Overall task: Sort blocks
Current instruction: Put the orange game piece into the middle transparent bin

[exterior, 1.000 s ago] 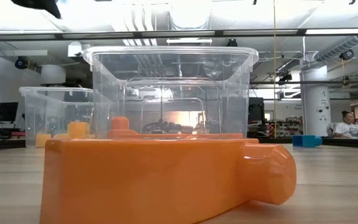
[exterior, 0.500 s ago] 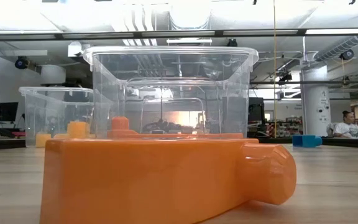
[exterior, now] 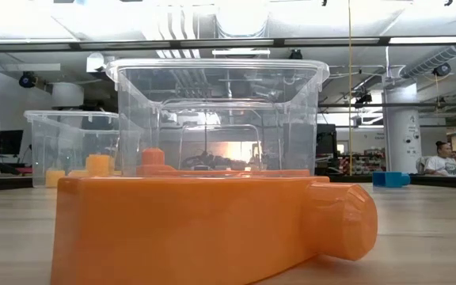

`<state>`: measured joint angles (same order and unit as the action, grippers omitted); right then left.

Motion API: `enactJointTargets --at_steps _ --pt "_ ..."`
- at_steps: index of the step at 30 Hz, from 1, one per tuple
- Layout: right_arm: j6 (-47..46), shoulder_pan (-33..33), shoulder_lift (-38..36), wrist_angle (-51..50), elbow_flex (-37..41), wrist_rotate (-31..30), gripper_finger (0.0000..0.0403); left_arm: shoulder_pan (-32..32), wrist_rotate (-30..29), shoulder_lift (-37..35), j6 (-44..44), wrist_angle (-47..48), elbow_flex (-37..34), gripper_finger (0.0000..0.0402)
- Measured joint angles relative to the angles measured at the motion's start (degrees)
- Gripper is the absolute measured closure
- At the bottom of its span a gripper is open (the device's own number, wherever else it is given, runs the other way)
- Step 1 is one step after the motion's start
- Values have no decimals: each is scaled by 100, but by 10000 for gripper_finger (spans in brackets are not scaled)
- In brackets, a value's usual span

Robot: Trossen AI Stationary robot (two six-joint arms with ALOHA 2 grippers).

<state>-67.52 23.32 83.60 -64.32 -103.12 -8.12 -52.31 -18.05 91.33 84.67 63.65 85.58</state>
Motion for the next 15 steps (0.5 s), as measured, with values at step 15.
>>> enactJointTargets --at_steps 15 --pt "407 646 -18 -1069 23 334 375 327 -159 1039 1625 -1118 497 249"
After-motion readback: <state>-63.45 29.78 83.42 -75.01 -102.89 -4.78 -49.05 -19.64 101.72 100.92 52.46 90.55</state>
